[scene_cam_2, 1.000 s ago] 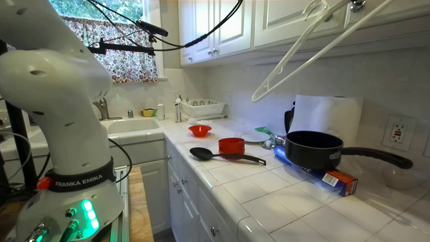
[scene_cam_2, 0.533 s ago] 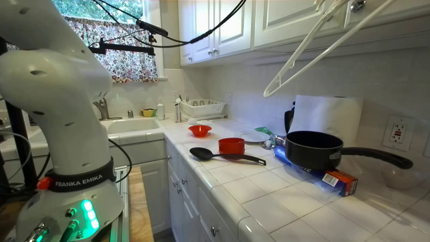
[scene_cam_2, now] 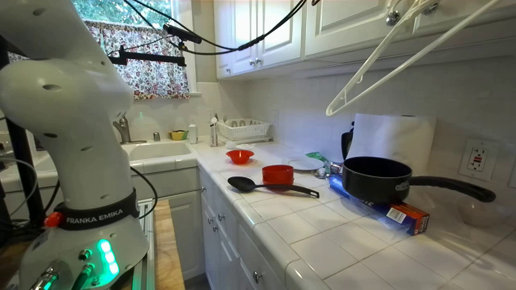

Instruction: Put the hangers on the top right knob of the cabinet

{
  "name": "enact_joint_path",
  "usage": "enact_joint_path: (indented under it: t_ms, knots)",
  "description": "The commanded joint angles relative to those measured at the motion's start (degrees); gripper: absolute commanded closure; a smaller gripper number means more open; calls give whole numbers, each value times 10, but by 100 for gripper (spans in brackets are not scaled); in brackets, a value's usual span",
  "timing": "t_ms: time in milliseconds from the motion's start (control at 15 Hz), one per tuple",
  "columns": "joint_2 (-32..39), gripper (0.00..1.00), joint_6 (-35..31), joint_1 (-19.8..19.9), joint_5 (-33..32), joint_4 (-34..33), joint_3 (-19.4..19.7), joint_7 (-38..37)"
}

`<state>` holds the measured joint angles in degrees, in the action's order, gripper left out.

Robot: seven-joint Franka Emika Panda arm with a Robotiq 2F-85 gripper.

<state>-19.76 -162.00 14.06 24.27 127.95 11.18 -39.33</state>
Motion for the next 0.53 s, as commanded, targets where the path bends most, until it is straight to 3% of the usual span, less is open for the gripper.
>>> enact_joint_path:
  t_ms: [0,467]
  knots:
    - [20,96,-2,-22,34,-27,10,13]
    - [30,96,-10,-35,46,-28,10,19]
